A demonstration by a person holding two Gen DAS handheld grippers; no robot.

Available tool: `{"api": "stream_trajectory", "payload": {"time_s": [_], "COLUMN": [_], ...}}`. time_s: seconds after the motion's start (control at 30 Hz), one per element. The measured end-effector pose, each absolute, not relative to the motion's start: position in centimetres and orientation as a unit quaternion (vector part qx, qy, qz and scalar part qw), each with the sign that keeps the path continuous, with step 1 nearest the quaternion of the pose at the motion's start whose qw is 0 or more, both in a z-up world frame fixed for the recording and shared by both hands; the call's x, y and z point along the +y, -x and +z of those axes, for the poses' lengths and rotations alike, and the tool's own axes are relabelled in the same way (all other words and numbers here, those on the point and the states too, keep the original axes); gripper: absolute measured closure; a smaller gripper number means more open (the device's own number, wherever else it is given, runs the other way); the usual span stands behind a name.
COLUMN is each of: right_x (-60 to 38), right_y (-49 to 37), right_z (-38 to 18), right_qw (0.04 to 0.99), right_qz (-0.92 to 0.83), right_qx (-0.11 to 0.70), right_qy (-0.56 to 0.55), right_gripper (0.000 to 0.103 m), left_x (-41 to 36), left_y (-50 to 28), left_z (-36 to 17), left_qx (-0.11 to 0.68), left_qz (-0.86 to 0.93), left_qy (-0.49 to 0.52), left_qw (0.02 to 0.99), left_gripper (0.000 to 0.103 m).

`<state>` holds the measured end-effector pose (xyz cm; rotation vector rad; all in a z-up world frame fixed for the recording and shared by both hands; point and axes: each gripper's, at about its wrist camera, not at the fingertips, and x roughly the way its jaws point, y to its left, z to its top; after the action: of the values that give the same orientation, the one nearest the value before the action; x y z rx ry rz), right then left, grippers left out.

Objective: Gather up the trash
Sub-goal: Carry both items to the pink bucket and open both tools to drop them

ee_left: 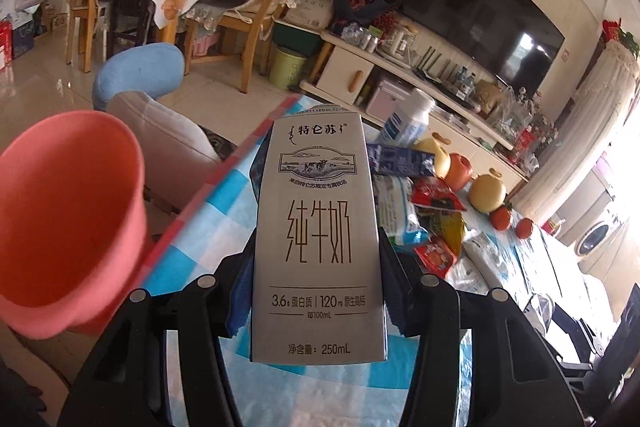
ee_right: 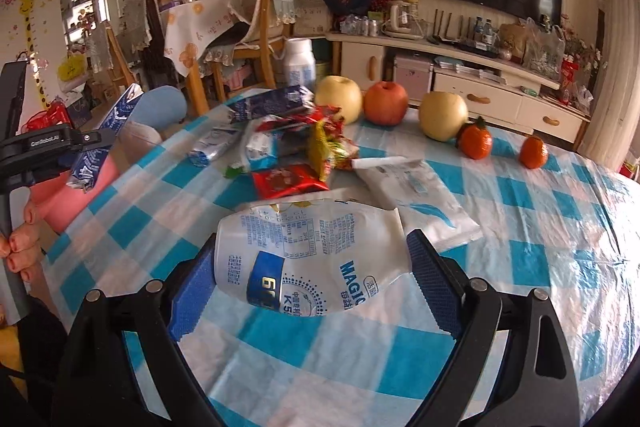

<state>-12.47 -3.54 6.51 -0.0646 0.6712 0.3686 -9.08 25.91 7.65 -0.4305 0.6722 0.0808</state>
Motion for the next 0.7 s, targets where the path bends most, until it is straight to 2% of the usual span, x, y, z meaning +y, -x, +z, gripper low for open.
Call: {"api": "stream_trajectory", "payload": {"time_s": [0.37,0.7], "right_x": [15.3,30.5], "right_y": [11.6,9.0], "right_z": [11.8,11.2], "right_qw": [0.895,0.856], "right_qz": [0.332,0.411], "right_qx": [0.281,0.269], "right_qy": [0.096,0.158], "right_gripper": [0.013,0.012], "left_x": [40.3,48.8], "left_y": [12.9,15.1], "left_z": [7.2,4.4], "left_qx": [0.296,0.292], "left_qz": [0.181,0.228], "left_qy": [0.29,0.355], "left_qw": [0.892,0.858], "left_gripper": [0.049,0.048]}}
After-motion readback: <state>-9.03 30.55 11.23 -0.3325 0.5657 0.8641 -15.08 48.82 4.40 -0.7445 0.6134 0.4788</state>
